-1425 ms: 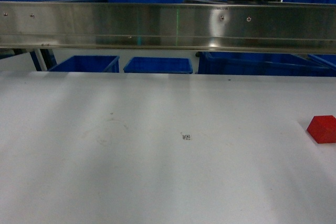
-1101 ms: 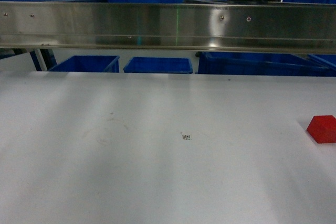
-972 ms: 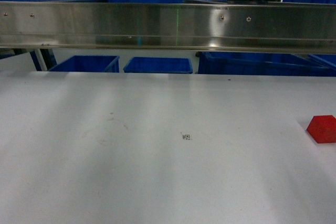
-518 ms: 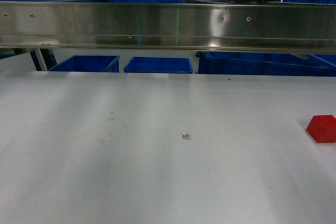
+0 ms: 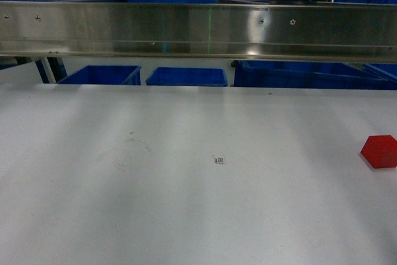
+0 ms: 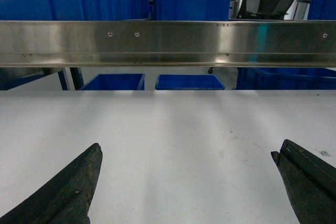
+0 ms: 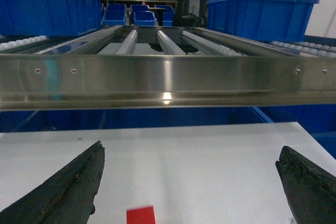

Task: Place magnetic block on left shelf second layer

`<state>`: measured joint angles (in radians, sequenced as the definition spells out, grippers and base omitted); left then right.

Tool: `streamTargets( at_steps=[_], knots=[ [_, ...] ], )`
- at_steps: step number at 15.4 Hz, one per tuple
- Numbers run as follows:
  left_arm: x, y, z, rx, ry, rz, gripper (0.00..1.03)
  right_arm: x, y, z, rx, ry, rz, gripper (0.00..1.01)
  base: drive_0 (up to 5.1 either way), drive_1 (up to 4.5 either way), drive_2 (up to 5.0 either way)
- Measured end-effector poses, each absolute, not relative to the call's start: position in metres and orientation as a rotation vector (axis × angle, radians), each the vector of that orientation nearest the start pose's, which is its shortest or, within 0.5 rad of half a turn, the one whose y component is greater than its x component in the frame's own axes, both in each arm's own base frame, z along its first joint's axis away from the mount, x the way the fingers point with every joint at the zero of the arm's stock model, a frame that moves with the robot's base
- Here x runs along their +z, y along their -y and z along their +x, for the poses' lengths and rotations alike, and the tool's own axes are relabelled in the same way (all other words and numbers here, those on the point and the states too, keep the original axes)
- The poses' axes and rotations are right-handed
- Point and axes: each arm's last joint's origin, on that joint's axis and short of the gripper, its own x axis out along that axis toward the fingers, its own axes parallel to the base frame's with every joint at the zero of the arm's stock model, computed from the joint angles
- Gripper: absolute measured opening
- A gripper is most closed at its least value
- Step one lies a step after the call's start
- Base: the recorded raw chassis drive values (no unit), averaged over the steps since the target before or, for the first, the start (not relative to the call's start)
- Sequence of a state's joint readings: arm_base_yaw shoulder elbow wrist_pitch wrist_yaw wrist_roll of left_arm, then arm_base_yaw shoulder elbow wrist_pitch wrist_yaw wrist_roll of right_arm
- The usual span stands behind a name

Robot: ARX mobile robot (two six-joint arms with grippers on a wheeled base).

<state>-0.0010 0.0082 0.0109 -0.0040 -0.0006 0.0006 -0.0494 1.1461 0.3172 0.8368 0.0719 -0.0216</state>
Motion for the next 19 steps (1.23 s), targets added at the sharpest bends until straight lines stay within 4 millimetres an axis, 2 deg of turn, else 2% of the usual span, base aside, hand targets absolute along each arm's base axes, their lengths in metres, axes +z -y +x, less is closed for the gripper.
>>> streamTargets(
  at_steps=[1, 2, 3, 6, 9, 11, 13, 17, 18, 19],
  knots=[
    [0.166, 0.0, 0.098, 0.0, -0.001, 0.0, 0.98, 0.209, 0.008, 0.249, -0.101, -0.02, -0.044, 0.98, 0.0, 0.0, 0.0],
    [0.166, 0.0, 0.098, 0.0, -0.001, 0.0, 0.98, 0.201, 0.001, 0.273, -0.061, -0.103, -0.08, 0.98, 0.0, 0.0, 0.0],
    [0.166, 0.0, 0.098, 0.0, -0.001, 0.0, 0.98, 0.198, -0.003, 0.285, -0.046, -0.117, -0.104, 0.98, 0.0, 0.0, 0.0],
    [0.166, 0.0, 0.098, 0.0, -0.001, 0.0, 0.98, 0.213, -0.003, 0.287, -0.055, -0.049, -0.12, 0.98, 0.0, 0.0, 0.0],
    [0.166, 0.0, 0.098, 0.0, -0.001, 0.0, 0.98, 0.21, -0.003, 0.288, -0.045, -0.094, -0.119, 0.98, 0.0, 0.0, 0.0],
    [0.166, 0.0, 0.098, 0.0, -0.001, 0.0, 0.98, 0.197, 0.005, 0.301, 0.007, -0.277, -0.048, 0.98, 0.0, 0.0, 0.0],
    [0.166, 0.0, 0.098, 0.0, -0.001, 0.0, 0.98, 0.181, 0.019, 0.33, -0.012, -0.411, 0.002, 0.98, 0.0, 0.0, 0.0],
    [0.166, 0.0, 0.098, 0.0, -0.001, 0.0, 0.98, 0.164, 0.017, 0.362, 0.067, -0.547, 0.03, 0.98, 0.0, 0.0, 0.0],
    [0.166, 0.0, 0.098, 0.0, -0.001, 0.0, 0.98, 0.152, 0.015, 0.365, 0.056, -0.576, 0.025, 0.98, 0.0, 0.0, 0.0],
    [0.166, 0.0, 0.098, 0.0, -0.001, 0.0, 0.98, 0.13, 0.015, 0.368, 0.042, -0.632, 0.019, 0.98, 0.0, 0.0, 0.0]
  ],
)
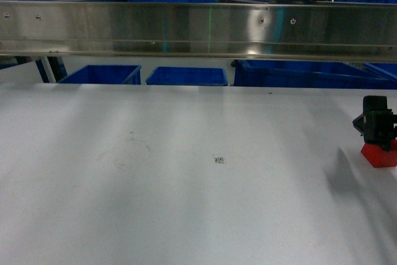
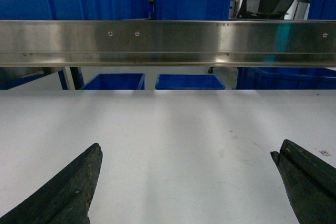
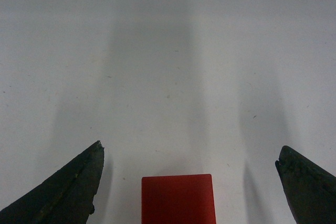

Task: Place magnetic block on left shelf second layer

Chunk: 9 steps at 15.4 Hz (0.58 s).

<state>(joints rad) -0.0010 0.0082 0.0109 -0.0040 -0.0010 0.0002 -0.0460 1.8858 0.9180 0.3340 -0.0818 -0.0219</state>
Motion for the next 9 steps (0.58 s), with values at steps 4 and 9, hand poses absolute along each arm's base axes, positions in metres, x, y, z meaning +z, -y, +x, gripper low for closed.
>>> streamTargets(
  at_steps=[4, 9],
  knots=[
    [0.166, 0.0, 0.098, 0.0, -0.001, 0.0, 0.98, 0.113, 0.014, 0.365, 0.031, -0.659, 0.021, 0.84, 0.0, 0.0, 0.0],
    [0.166, 0.0, 0.098, 0.0, -0.002, 0.0, 0.98, 0.092, 0.01, 0.355, 0.025, -0.692, 0.01, 0.35, 0.0, 0.0, 0.0]
  ],
)
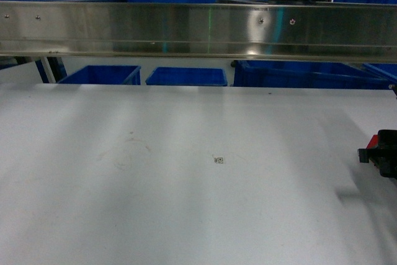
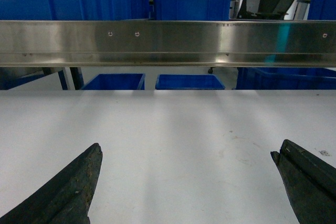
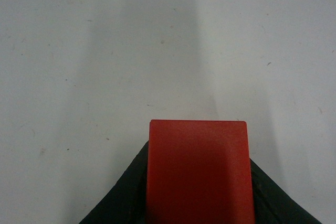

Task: Place magnetic block on left shelf second layer

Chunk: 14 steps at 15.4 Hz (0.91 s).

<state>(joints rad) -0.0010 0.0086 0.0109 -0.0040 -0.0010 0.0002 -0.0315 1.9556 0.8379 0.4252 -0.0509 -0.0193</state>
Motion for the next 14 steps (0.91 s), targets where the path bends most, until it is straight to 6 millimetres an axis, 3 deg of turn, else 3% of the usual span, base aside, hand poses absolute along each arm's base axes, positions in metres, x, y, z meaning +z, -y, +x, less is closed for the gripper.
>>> streamTargets(
  at_steps=[6, 7, 11, 12, 14],
  knots=[
    [0.166, 0.0, 0.098, 0.0, -0.001, 0.0, 0.98, 0.094, 0.005, 0.336, 0.051, -0.679, -0.009, 0.34, 0.0, 0.0, 0.0],
    [0.166, 0.0, 0.098, 0.0, -0.001, 0.0, 0.98, 0.104, 0.002, 0.326, 0.056, -0.672, -0.03, 0.34, 0.0, 0.0, 0.0],
    [0.166, 0.0, 0.098, 0.0, -0.001, 0.0, 0.98, 0.19, -0.003, 0.303, 0.031, -0.412, -0.11, 0.34, 0.0, 0.0, 0.0],
    [0.166, 0.0, 0.098, 0.0, -0.001, 0.0, 0.98, 0.212, -0.005, 0.288, 0.02, -0.362, -0.131, 0.34, 0.0, 0.0, 0.0],
    [0.166, 0.0, 0.098, 0.0, -0.001, 0.0, 0.98, 0.22, 0.001, 0.273, -0.006, -0.359, -0.104, 0.34, 0.0, 0.0, 0.0]
  ],
)
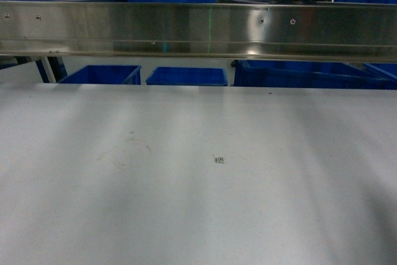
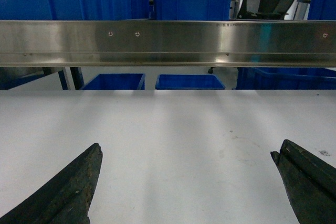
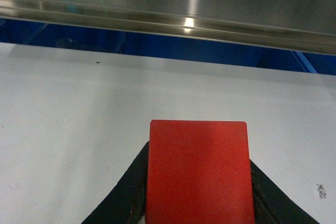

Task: Place magnetic block on left shelf second layer

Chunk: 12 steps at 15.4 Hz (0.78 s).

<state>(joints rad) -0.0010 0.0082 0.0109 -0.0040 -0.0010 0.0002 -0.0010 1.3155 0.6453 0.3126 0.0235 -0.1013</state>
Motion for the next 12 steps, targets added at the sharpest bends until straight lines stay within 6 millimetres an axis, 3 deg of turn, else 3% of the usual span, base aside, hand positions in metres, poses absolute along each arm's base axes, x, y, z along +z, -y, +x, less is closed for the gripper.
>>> streamTargets(
  at_steps=[3, 7, 12],
  knots=[
    [0.166, 0.0, 0.098, 0.0, -0.001, 0.0, 0.98, 0.233, 0.004, 0.256, -0.005, -0.32, -0.068, 0.34, 0.0, 0.0, 0.0],
    [0.166, 0.0, 0.098, 0.0, -0.001, 0.0, 0.98, 0.222, 0.005, 0.25, -0.008, -0.358, -0.08, 0.34, 0.0, 0.0, 0.0],
    [0.166, 0.0, 0.098, 0.0, -0.001, 0.0, 0.98, 0.224, 0.005, 0.25, -0.008, -0.349, -0.087, 0.34, 0.0, 0.0, 0.0]
  ],
)
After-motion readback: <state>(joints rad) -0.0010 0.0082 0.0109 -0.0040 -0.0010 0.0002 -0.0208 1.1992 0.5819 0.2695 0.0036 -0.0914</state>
